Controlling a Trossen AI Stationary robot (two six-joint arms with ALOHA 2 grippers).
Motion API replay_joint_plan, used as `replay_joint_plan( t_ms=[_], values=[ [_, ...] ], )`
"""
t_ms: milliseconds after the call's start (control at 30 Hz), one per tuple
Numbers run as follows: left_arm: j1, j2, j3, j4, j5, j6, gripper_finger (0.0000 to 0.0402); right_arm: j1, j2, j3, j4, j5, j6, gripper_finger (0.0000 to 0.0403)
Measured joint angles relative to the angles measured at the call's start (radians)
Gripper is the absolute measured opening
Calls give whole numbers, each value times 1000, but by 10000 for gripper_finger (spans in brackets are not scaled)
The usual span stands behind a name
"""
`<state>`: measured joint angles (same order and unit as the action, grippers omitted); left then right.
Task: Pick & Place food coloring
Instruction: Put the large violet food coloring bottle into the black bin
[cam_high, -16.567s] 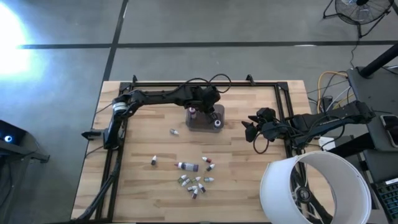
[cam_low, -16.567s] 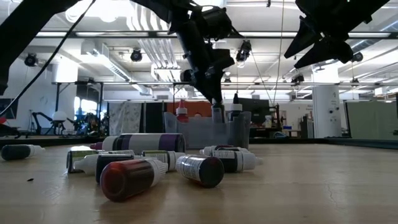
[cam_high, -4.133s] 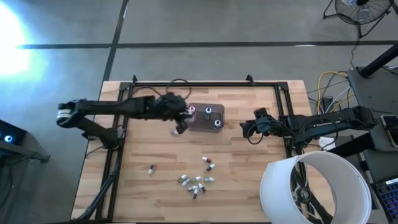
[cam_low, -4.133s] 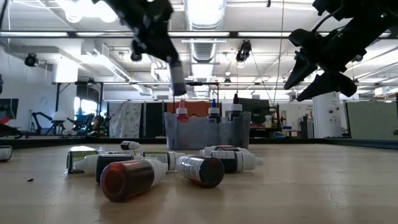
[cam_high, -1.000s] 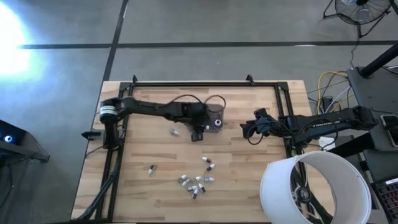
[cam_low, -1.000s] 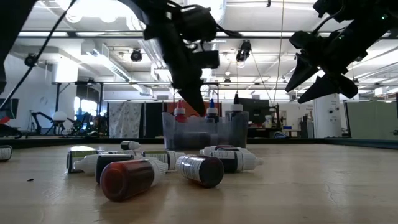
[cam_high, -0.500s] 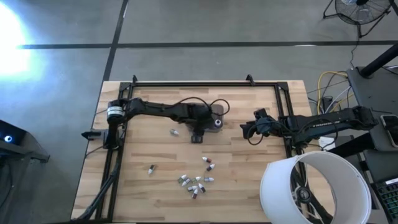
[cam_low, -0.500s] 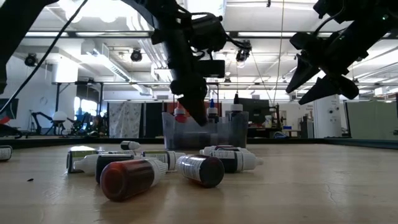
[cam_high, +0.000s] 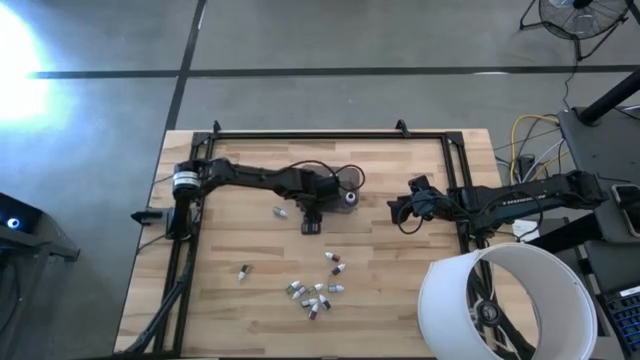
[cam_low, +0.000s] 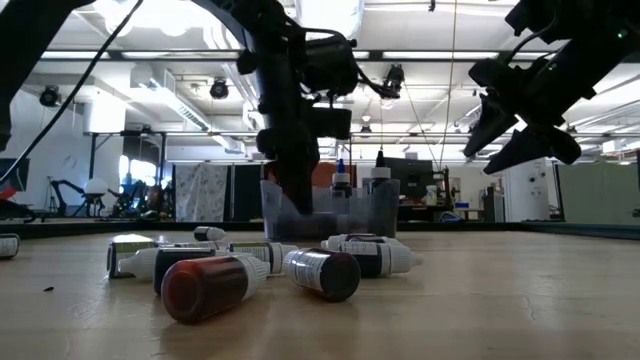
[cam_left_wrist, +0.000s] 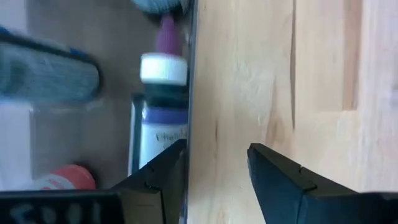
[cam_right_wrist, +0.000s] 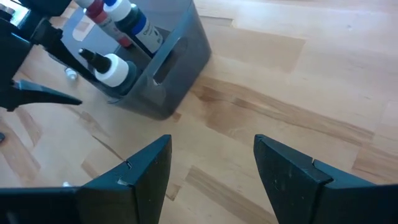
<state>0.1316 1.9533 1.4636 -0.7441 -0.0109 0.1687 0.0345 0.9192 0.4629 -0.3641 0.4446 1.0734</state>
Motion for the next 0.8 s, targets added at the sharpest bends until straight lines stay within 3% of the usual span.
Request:
replay_joint_plan(
  t_ms=[467,667,800],
  values=[
    [-37,-51,-5,-99,39,-85,59,0,1,-24,1,0,8,221],
    [-30,-129,9,27,-24,-99,56,0,1,-37,2,0,14,221],
    [-25,-116,8,100,-44,-87,56,0,1,-44,1,0,27,221]
  ],
)
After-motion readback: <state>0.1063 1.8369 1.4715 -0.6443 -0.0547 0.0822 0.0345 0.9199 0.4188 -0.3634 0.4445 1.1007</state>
